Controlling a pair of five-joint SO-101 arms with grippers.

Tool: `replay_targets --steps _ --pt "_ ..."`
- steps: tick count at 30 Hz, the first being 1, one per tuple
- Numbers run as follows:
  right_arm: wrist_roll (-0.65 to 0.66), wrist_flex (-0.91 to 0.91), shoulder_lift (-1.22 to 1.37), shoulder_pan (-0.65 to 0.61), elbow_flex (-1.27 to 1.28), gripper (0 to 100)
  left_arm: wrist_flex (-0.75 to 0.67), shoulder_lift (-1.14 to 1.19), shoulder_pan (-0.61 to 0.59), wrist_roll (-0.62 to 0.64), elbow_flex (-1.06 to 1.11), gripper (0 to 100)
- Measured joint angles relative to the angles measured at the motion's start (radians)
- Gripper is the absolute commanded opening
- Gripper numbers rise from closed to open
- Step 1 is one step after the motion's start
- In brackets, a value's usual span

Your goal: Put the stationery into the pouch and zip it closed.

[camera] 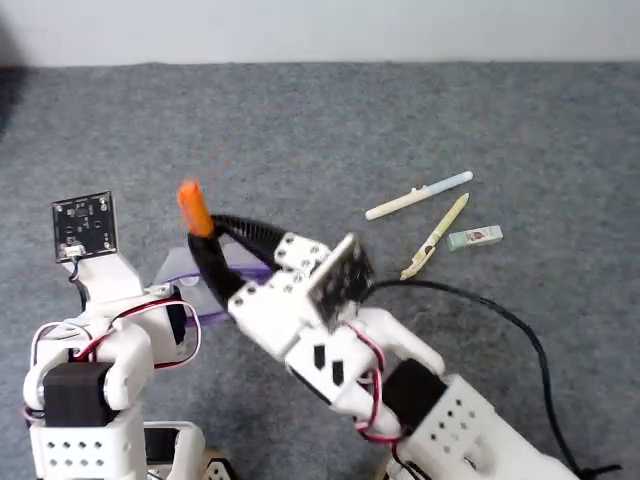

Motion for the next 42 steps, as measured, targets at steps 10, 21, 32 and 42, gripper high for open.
replay_targets --steps 10,21,32,42 --pt "0.054 0.307 -0.186 -0.038 0.018 24.1 0.0 0.0 0.0 0.0 0.002 1" --pt "0.054 0.338 -0.199 -0.035 -0.031 14.3 0.0 0.0 0.0 0.0 0.002 1" --pt "-0.114 0.486 -0.143 0.336 -0.149 4.6 0.0 0.0 0.0 0.0 0.002 1" --pt "-0.328 0.876 0.282 0.675 -0.514 4.7 0.0 0.0 0.0 0.0 0.002 1"
